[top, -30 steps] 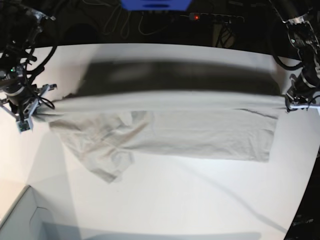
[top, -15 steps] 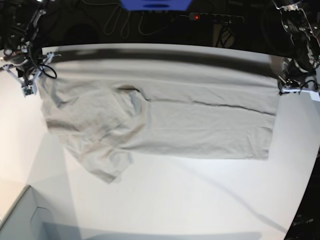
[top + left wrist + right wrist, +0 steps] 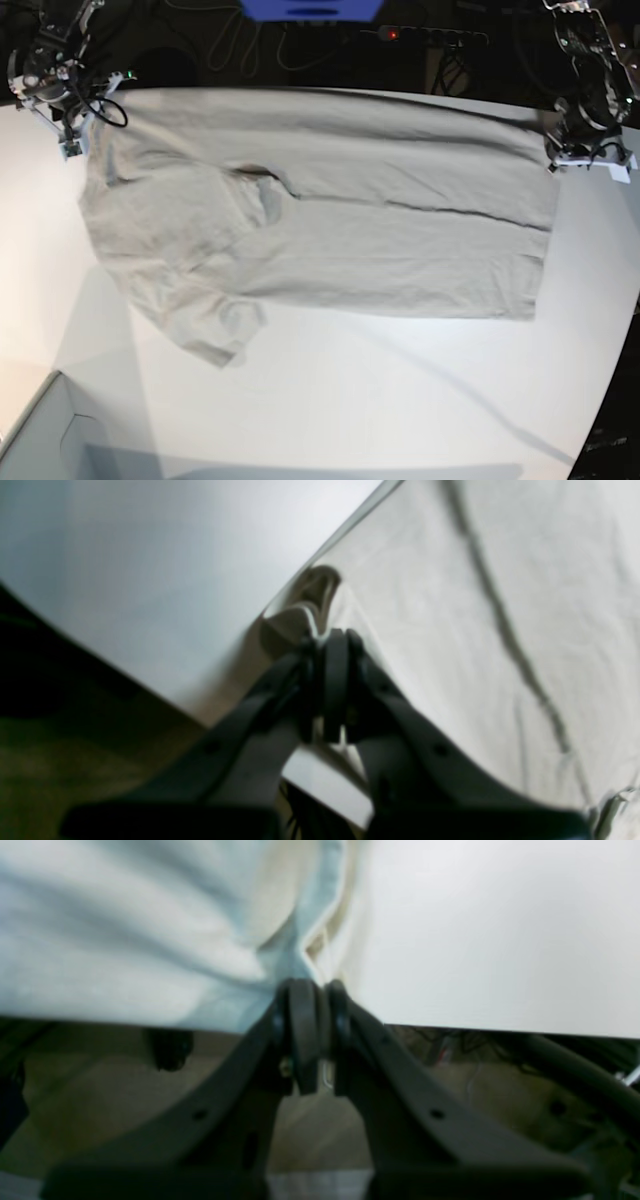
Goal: Layout the t-shirt on the table in an organized manner, then fold the t-shirt properly
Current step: 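Pull the folded shirt edge with both grippers toward the robot, then move both grippers along the shirt sides and grasp the hem corners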
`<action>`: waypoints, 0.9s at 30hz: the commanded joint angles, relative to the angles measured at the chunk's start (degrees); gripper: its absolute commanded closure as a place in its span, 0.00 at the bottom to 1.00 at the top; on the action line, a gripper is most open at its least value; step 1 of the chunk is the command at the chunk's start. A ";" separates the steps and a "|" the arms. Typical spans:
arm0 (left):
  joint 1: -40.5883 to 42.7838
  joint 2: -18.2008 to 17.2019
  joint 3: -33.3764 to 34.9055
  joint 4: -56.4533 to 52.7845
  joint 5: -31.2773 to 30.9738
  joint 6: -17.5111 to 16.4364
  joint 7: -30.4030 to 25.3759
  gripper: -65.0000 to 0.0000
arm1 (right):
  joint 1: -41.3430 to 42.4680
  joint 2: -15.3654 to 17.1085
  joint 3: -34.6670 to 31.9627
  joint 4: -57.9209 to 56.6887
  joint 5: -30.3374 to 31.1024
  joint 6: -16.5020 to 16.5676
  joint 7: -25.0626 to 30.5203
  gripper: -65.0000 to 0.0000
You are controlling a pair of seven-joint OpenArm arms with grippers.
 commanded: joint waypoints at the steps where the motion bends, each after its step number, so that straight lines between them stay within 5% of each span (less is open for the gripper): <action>1: -0.46 -0.83 -0.37 0.55 -0.58 -0.12 -0.74 1.00 | 0.64 0.93 0.10 0.97 0.40 -0.27 0.75 1.00; 15: 1.38 -0.57 -0.19 0.99 -0.67 -0.21 -0.03 1.00 | 5.48 4.54 0.10 -0.09 0.31 -0.27 0.40 1.00; 19: 2.09 -0.57 -0.10 0.99 -0.67 -0.21 -0.03 0.99 | 4.86 4.98 0.10 -0.35 0.31 -0.27 0.58 0.88; 27: 3.32 -0.48 -0.37 4.33 -0.67 -0.21 1.99 0.58 | 2.40 4.54 2.21 3.34 0.75 -0.27 0.58 0.59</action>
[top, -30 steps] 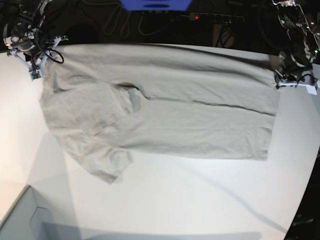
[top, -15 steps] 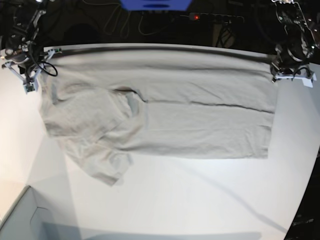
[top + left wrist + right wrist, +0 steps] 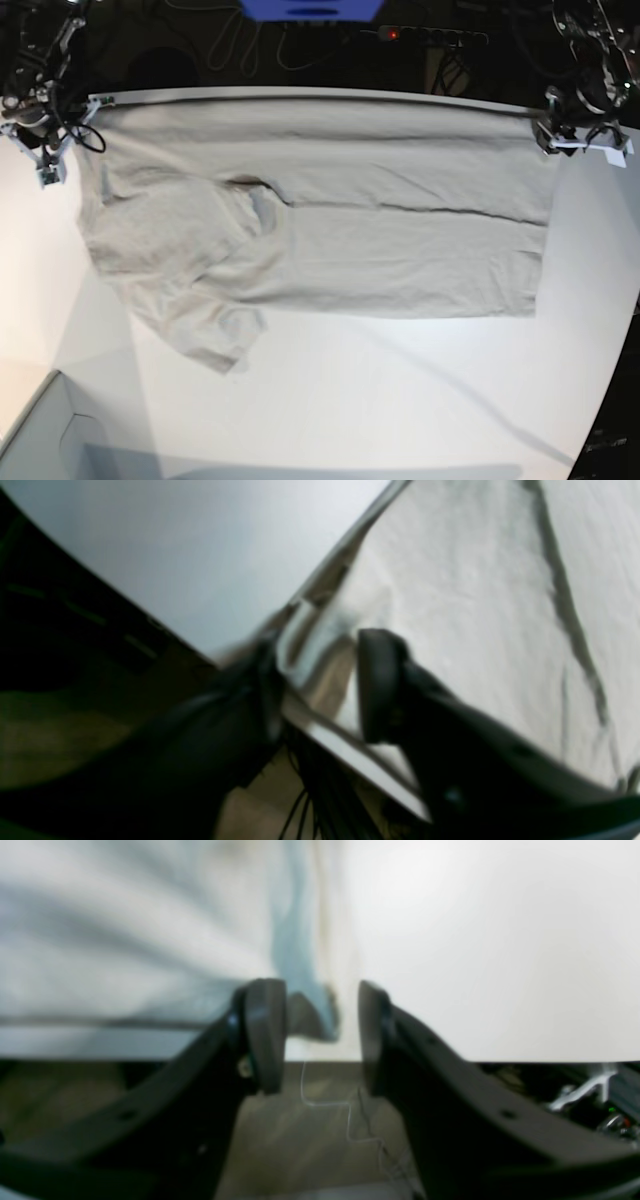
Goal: Layout the t-shirt on the table in an organized manner, then fold the t-shirt properly
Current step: 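Move both grippers along the shirt sides and grasp the hem corners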
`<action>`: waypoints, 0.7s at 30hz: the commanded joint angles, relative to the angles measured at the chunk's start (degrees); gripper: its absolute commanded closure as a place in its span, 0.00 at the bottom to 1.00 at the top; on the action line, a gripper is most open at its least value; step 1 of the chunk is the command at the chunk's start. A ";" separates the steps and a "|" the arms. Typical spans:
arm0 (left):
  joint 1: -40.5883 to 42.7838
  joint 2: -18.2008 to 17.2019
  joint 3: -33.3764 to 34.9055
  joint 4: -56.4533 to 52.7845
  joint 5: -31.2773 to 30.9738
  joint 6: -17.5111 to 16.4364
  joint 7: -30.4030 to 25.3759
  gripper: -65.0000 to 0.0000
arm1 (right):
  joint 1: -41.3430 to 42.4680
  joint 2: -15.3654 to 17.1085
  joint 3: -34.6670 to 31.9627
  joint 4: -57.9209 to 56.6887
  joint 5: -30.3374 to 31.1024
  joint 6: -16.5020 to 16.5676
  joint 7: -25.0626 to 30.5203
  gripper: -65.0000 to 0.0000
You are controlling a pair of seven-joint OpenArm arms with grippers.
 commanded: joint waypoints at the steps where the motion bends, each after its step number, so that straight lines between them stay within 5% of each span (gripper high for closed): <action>1: -0.07 -0.81 -0.41 2.37 -0.45 -0.21 0.40 0.54 | -0.49 0.67 1.34 2.43 -0.24 -0.25 0.27 0.57; 7: -0.24 -1.33 -0.59 10.02 -0.37 -0.12 3.21 0.36 | 0.22 -0.30 4.24 7.88 -0.24 -0.25 0.27 0.50; 12: -5.96 -2.74 -0.50 10.28 0.25 -0.12 2.95 0.35 | 8.48 0.40 1.78 5.33 -0.41 -0.25 0.36 0.50; 21: -24.51 -7.58 2.14 -5.98 0.25 -0.12 1.72 0.35 | 31.78 7.96 -11.14 -19.02 -0.59 -0.25 0.45 0.50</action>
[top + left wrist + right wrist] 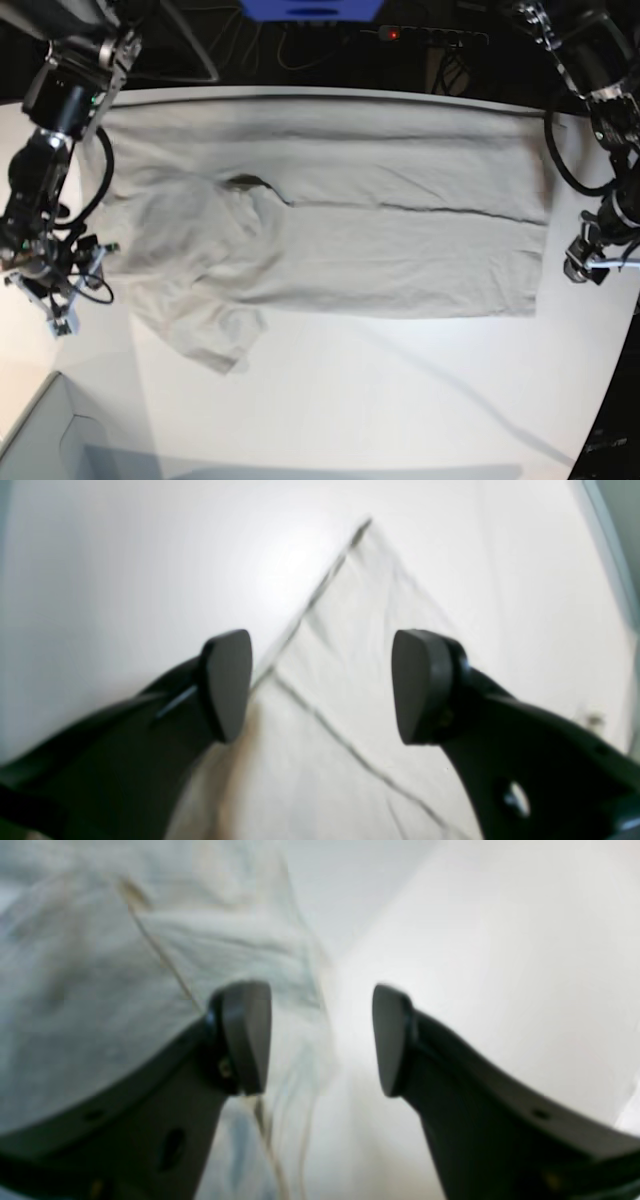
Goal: Layout the t-shirt on the table in an organized manner, then fold the t-shirt properly
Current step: 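Move both grippers along the shirt sides and grasp the hem corners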
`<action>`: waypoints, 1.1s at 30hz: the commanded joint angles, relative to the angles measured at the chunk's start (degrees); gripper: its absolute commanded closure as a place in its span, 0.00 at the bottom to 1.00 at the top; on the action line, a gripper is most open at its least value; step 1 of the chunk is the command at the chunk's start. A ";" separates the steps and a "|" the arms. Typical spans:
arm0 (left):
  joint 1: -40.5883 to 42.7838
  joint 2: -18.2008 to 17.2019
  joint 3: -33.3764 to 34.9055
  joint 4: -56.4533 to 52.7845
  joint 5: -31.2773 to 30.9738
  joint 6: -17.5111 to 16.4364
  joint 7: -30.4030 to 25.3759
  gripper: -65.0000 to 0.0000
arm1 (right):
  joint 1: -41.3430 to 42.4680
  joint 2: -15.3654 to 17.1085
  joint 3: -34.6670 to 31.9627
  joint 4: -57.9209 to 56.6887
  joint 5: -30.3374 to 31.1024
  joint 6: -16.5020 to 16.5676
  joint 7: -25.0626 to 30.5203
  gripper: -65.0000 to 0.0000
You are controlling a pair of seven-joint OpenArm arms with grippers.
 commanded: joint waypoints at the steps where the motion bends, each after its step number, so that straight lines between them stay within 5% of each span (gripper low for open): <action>1: -2.68 -1.77 1.76 -1.18 -0.73 -0.03 -2.25 0.35 | 3.60 1.98 -1.19 -3.11 -0.13 -0.25 0.78 0.48; 10: -9.19 -8.71 23.65 -18.68 -0.73 -0.03 -27.13 0.34 | 18.72 8.14 -8.13 -42.67 -0.13 -0.25 28.21 0.43; 16: -14.90 -8.71 29.80 -31.78 -0.73 -0.12 -34.25 0.34 | 20.30 9.54 -8.39 -52.43 -0.13 -0.25 42.89 0.43; 25: -16.31 -8.45 34.46 -34.33 -0.73 -0.12 -39.08 0.34 | 19.86 9.28 -8.48 -54.63 -0.13 -12.78 48.34 0.43; 33: -16.31 -8.36 34.55 -34.68 -0.73 -0.12 -39.08 0.34 | 19.77 8.14 -9.45 -59.20 -0.13 -12.95 48.34 0.43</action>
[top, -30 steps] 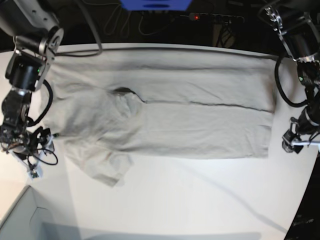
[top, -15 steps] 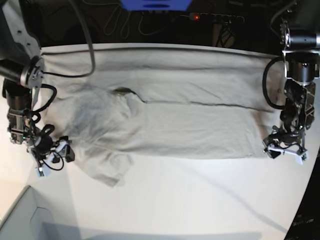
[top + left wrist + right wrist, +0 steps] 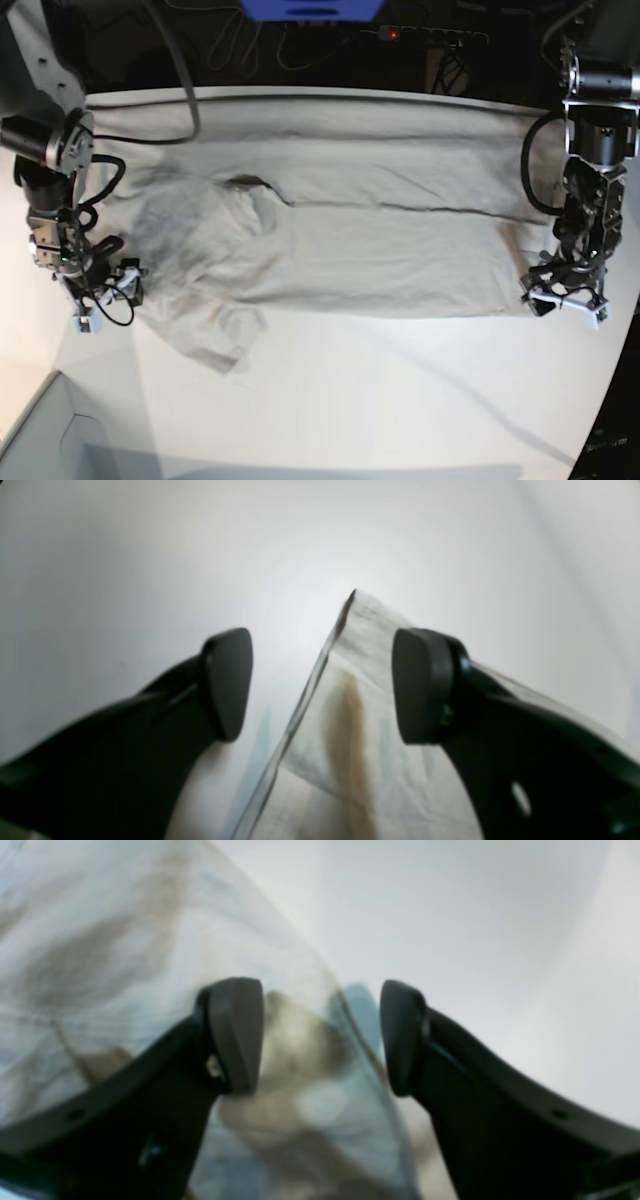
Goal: Layout the t-shirt on the table in an organized manner, then fold the t-shirt properly
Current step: 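Move both grippers along the shirt sides and grasp the hem corners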
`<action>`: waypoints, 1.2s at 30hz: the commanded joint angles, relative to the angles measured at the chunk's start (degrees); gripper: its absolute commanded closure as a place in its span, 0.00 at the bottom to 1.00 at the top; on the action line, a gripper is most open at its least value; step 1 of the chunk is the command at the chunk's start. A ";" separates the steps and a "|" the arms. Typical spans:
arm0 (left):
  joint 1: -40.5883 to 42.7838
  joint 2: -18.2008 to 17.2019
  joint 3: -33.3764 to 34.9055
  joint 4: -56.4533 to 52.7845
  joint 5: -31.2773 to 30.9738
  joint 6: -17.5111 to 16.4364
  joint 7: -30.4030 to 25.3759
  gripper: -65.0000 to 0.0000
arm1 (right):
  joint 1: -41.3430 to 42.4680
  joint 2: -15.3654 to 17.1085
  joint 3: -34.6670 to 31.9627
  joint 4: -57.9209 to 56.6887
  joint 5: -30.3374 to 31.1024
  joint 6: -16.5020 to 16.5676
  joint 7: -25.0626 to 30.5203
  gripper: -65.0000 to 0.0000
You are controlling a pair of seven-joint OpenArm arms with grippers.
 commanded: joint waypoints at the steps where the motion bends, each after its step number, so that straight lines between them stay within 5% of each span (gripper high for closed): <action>1: -1.53 -0.95 -0.12 0.80 -0.12 -0.21 -1.27 0.34 | 1.72 0.46 -0.95 0.16 0.81 -0.25 1.21 0.43; 7: -1.53 -0.95 -0.12 0.71 -0.12 -0.21 -1.27 0.34 | -0.04 0.02 -5.88 -0.89 0.81 -0.25 1.21 0.48; 15: -6.81 0.19 0.59 -8.17 -0.12 -0.21 -1.27 0.34 | -0.57 -0.06 -6.31 -0.89 1.08 -0.34 0.86 1.00; 17: -8.57 0.46 2.70 -11.69 -0.12 -0.30 -1.27 0.34 | -0.57 0.02 -6.31 -0.89 0.90 -0.34 0.77 1.00; 22: -9.97 0.90 8.94 -13.97 -0.12 -6.54 -3.56 0.34 | -0.66 0.11 -6.67 -1.16 0.90 -0.34 0.69 1.00; 25: -9.97 1.86 8.94 -14.33 -0.12 -6.36 -7.69 0.34 | -1.18 0.02 -6.67 -0.98 0.81 -0.34 0.69 1.00; 36: -13.93 2.21 9.20 -25.49 -0.12 -6.72 -9.45 0.36 | -1.27 0.11 -6.67 -0.98 0.81 -0.34 0.69 1.00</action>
